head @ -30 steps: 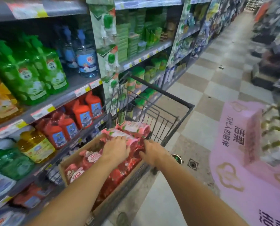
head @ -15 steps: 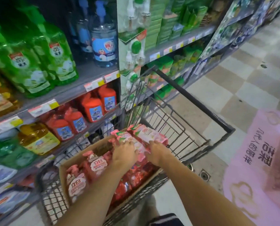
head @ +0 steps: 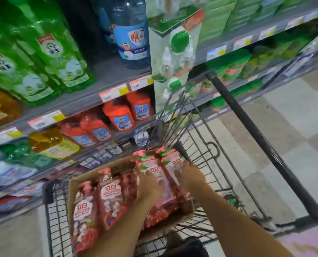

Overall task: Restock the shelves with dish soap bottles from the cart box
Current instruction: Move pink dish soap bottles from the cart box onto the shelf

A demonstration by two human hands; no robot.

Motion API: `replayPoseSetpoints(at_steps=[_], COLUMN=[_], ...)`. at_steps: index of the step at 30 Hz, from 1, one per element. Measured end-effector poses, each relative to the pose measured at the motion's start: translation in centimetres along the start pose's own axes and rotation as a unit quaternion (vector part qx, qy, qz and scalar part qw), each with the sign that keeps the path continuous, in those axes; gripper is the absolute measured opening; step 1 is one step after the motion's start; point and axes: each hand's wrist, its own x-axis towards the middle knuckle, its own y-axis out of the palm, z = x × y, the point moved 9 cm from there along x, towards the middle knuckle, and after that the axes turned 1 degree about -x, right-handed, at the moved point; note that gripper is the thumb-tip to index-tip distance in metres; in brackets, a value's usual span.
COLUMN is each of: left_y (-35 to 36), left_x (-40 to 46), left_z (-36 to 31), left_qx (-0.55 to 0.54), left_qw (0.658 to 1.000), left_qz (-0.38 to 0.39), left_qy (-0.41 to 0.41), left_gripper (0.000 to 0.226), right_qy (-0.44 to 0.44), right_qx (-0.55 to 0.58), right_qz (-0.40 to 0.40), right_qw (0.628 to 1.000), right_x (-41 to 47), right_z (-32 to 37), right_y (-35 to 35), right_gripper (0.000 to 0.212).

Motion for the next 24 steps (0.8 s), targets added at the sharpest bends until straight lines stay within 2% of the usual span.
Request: replayPoseSetpoints(at_steps=[3,5,7,11,12,15,17,19,23,24], left_y=[0.3,0.9,1.1,2.4,2.8,3.0,3.1,3.3,3.4,3.4], left_x=[1.3,2.1,2.5,2.6,2.7,3.1,3.3,3.3,2.1,1.8], left_z=[1.4,2.4,2.7,3.8,4.4,5.1,5.3,5.6,5.4,5.3], left_qx=[-0.122,-0.133,-0.135,-0.253,-0.276,-0.349,-0.354,-0.343,-0.321,-0.333], left_qw=[0.988,0.982,0.979,0.947,0.938,0.914,0.913,0.917,0.924,0.921], left_qz=[-0.042,-0.054,-0.048,-0.022,-0.018,0.007,0.054,0.083,0.105,0.102], left_qy=[-0.082,-0.122,-0.143,-0.198,-0.208,-0.204,-0.195,-0.184,-0.176,-0.177], left_gripper=[0.087,0.1,0.103,0.105,0.103,0.076,0.085,0.072,0.043,0.038], right_qy=[-0.003,0.022,0.033,0.038,0.042,0.077,0.098,0.109,0.106,0.104], right_qx=[-0.022,-0.022,-0.027,-0.014,-0.005,0.084,0.168,0.198,0.273,0.297], right_qz=[0.003,-0.004,0.004,0.059,0.067,0.109,0.139,0.155,0.134,0.124], right_qw=[1.0,1.0,0.999,0.997,0.997,0.987,0.971,0.962,0.947,0.941], right_x=[1.8,2.7,3.5,4.3,4.6,5.6,5.8,5.6,5.8,5.8], right_z=[-0.3,-0.1,0.3,0.5,0.3,-0.5,-0.9,-1.4,-2.5,-2.8], right_y=[1.3,1.6,2.0,3.2,3.7,4.9,5.3,5.1,6.1,6.3], right_gripper=[0.064,0.07,0.076,0.09,0.095,0.108,0.117,0.125,0.126,0.12])
